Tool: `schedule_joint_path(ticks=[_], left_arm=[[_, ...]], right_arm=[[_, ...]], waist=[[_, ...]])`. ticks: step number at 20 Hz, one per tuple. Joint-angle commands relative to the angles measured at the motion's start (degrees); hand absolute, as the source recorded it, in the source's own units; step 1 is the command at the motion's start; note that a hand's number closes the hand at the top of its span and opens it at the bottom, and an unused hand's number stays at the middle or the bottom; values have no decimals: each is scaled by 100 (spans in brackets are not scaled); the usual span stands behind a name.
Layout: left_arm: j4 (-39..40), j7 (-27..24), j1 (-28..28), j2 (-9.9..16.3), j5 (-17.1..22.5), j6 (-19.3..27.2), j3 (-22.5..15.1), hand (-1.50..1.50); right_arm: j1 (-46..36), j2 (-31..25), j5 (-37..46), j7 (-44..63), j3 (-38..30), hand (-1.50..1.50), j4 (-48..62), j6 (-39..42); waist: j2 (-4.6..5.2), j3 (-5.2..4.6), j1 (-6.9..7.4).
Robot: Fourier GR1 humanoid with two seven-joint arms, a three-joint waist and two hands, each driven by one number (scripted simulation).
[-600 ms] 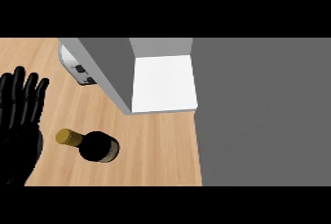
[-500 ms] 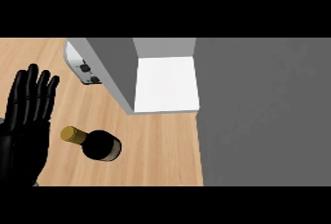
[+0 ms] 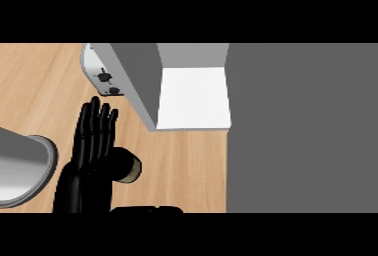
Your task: Pick up the wine, place it into the cabinet and close the cabinet
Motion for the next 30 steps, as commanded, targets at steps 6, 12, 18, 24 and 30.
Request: schedule_joint_path(ticks=[6, 12, 18, 24, 30], left_arm=[[-371, 1340, -675, -35, -1021, 1969, -1742, -150], [-163, 2254, -1335, -35, -2091, 3053, -2565, -150], [-497, 3186, -1863, -32, -2299, 2707, -1864, -150], [-793, 3796, -1556, -34, -3221, 2883, -2316, -150], [-1210, 4087, -1335, -35, -3508, 2429, -1971, -150]], right_arm=[[416, -328, -957, 1430, -99, -150, -1580, 59], [106, -249, -840, 1611, -115, -150, -1376, -25], [115, -463, -1415, 1800, -630, -150, -1637, 91], [-292, -257, -875, 2403, -176, -150, -1932, -389], [-669, -75, -294, 2588, 251, -150, -1898, -757]], waist=[[-17, 3, 30], [-9, 4, 67], [-13, 5, 59], [-20, 0, 87], [-10, -2, 87]])
